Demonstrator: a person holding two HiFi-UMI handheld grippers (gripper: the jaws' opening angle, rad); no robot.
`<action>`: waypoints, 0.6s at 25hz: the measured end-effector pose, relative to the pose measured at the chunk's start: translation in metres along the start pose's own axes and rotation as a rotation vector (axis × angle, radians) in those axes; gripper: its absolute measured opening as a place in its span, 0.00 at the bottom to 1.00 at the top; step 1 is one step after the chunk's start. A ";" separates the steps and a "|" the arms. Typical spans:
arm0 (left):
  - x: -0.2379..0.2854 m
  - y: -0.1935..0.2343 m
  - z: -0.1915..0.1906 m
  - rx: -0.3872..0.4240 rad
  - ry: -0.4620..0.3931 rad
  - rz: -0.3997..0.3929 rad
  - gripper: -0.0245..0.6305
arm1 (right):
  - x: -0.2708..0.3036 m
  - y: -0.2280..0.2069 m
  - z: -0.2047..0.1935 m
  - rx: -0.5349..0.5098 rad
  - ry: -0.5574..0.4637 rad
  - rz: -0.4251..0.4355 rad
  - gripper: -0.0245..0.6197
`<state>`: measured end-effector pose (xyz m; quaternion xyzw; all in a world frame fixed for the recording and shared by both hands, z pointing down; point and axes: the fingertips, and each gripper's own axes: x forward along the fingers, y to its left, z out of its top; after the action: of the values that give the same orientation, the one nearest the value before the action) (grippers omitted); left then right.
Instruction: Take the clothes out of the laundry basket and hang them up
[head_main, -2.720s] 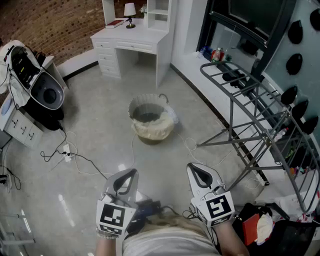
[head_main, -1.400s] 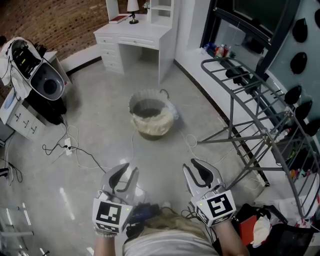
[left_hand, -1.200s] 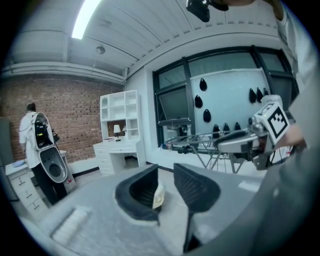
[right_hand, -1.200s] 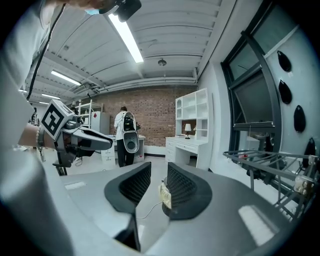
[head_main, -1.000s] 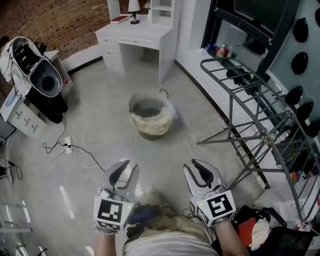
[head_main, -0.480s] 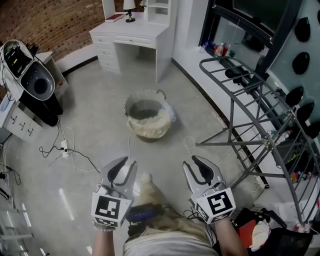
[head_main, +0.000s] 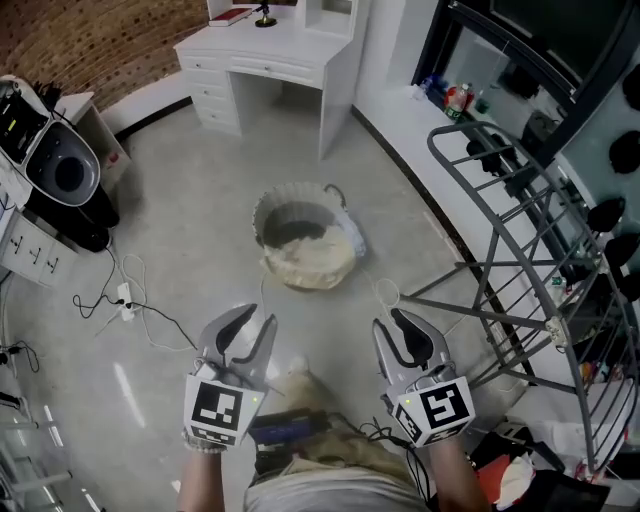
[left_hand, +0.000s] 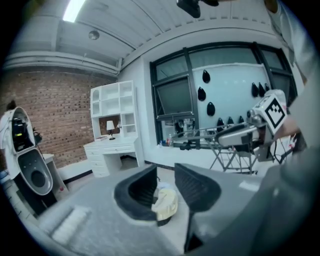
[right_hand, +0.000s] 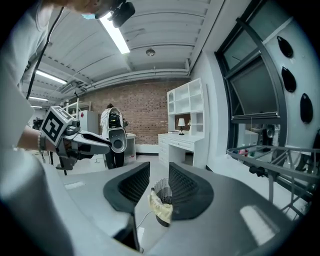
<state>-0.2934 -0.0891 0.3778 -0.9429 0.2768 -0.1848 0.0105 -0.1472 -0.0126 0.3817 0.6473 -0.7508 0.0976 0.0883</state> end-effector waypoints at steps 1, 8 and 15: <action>0.009 0.010 0.001 0.000 0.005 -0.006 0.20 | 0.013 -0.003 0.004 -0.001 0.003 -0.001 0.20; 0.062 0.074 0.003 0.035 -0.020 -0.053 0.20 | 0.089 -0.018 0.021 -0.006 0.022 -0.014 0.20; 0.102 0.106 -0.026 0.037 0.001 -0.102 0.20 | 0.136 -0.032 0.013 -0.021 0.082 -0.014 0.20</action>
<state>-0.2781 -0.2306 0.4238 -0.9554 0.2248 -0.1905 0.0182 -0.1354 -0.1502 0.4059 0.6471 -0.7429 0.1156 0.1265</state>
